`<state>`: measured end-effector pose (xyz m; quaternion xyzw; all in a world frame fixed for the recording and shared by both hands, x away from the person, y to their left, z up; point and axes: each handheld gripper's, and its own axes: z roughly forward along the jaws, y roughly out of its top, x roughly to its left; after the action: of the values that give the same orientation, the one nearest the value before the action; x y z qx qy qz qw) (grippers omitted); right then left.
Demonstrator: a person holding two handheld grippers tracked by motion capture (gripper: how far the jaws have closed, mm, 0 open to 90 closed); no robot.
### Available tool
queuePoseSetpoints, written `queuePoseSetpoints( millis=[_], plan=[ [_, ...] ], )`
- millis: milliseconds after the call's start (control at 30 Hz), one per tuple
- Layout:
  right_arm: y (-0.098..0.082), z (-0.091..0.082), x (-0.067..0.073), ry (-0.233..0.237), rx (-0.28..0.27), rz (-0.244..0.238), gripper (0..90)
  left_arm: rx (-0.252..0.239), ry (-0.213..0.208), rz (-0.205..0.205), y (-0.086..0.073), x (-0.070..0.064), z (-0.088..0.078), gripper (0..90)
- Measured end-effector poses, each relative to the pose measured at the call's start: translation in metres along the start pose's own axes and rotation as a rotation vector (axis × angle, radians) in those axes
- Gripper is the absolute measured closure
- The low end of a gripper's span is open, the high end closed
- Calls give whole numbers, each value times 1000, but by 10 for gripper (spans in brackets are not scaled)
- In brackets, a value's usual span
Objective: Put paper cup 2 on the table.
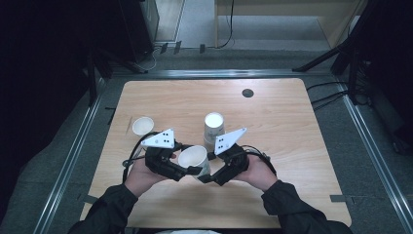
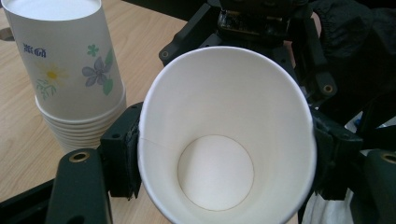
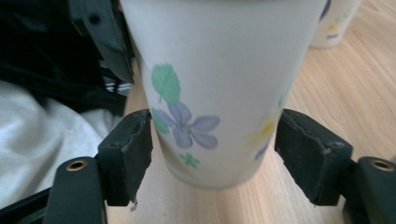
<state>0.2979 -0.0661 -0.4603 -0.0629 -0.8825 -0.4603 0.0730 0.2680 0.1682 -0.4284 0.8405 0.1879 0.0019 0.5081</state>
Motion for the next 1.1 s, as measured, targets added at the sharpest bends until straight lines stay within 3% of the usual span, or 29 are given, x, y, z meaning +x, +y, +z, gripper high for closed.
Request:
queuePoseSetpoints(
  millis=[167, 467, 500, 667, 833, 1100],
  plan=[
    [-6, 1, 2, -36, 46, -5, 234, -6, 18, 2, 0, 3, -7, 266],
    [-10, -6, 1, -72, 52, 13, 227, -7, 58, -6, -4, 13, -20, 266],
    [-11, -8, 0, -94, 53, 25, 227, -13, 66, -15, -5, 15, -23, 266],
    [-15, -12, -3, -105, 70, 29, 222, -36, 90, -13, -8, 19, -29, 265],
    [-18, -19, -10, -149, 86, 77, 230, -8, 120, -22, -15, 27, -33, 264],
    [-20, -28, -12, -181, 80, 94, 239, 26, 144, -34, -25, 33, -37, 260]
  ],
)
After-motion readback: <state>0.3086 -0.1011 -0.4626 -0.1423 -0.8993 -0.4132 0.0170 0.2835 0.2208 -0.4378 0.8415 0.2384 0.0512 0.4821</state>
